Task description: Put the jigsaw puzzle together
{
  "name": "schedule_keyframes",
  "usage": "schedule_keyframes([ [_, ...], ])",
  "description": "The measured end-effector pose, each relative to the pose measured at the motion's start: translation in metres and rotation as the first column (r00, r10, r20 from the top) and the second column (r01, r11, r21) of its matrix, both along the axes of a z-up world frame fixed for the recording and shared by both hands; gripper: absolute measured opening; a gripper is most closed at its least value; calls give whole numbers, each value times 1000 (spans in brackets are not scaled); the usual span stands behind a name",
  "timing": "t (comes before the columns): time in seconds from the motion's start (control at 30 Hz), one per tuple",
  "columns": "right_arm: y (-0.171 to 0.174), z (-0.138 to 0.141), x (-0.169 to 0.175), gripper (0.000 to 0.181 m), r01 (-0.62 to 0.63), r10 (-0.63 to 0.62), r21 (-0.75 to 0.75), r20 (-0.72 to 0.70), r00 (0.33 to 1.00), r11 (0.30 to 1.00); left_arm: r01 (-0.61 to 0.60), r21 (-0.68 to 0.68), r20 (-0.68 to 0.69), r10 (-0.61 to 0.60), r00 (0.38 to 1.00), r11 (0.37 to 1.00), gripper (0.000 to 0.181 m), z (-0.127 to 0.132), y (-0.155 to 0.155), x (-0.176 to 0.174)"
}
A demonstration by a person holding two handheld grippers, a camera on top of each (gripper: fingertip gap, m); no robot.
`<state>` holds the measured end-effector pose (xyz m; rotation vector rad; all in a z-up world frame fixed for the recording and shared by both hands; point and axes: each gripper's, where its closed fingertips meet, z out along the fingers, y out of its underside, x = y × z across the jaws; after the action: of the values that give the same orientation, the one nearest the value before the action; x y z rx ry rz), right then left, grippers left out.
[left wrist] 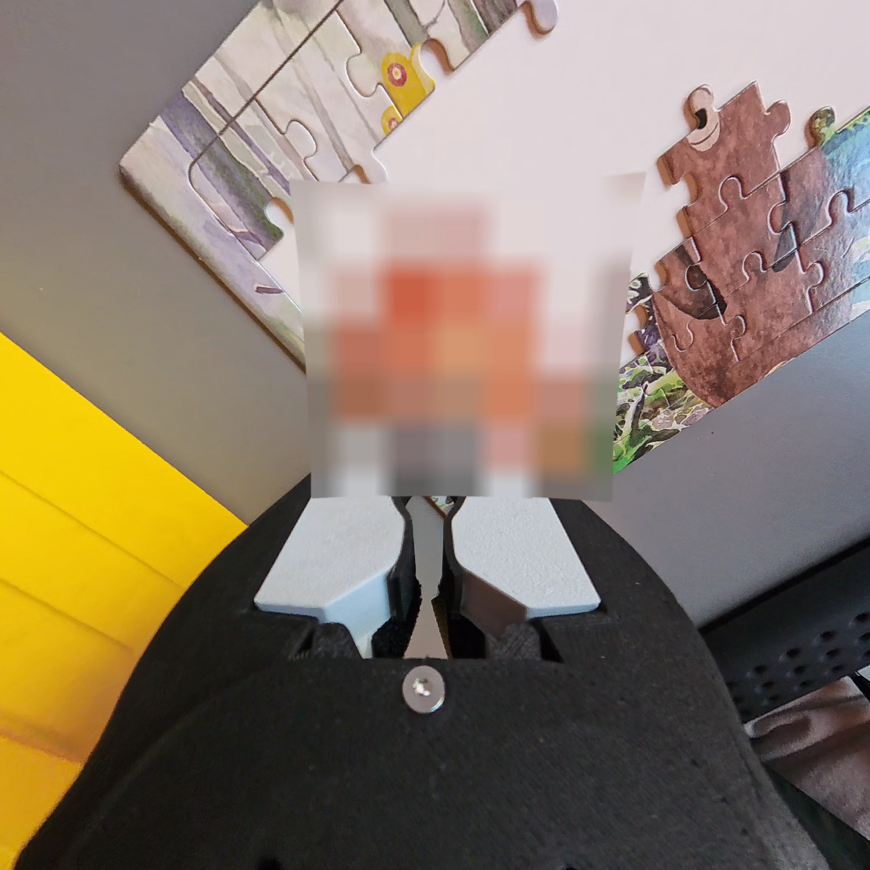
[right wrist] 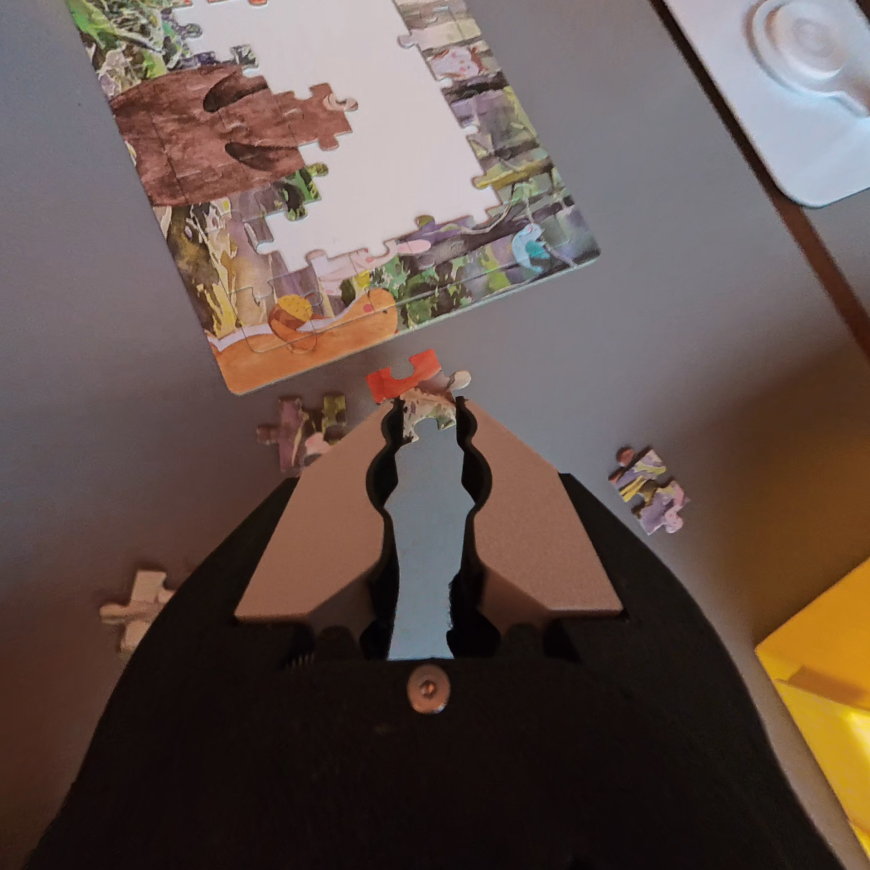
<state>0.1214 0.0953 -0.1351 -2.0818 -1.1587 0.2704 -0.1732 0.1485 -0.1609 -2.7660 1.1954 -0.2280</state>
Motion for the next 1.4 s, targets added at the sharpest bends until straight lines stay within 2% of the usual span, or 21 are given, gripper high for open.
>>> schedule_keyframes([
  [0.07,0,14,-15,22,23,-23,28,6,1000,999,-8,25,11,8,1000,1000,0,6,3,1],
  [0.2,9,31,-87,22,14,-14,28,14,1000,1000,-12,67,51,9,999,998,0,19,6,8],
  [0.37,25,18,-178,22,-32,33,-54,9,999,998,7,69,33,-9,999,998,0,22,0,8],
  [0.5,35,-1,-216,22,-23,19,-162,-21,1000,986,5,70,47,-9,999,998,0,26,0,9],
  [0.67,34,-13,-230,22,-32,34,-202,10,999,979,8,68,70,-13,997,998,0,30,2,10],
  [0.93,34,-24,-232,22,-21,37,-209,75,996,978,13,63,79,-18,997,998,0,29,2,12],
  [1.4,35,-22,-231,22,-23,36,-202,61,998,979,16,59,78,-20,997,998,0,28,3,13],
])
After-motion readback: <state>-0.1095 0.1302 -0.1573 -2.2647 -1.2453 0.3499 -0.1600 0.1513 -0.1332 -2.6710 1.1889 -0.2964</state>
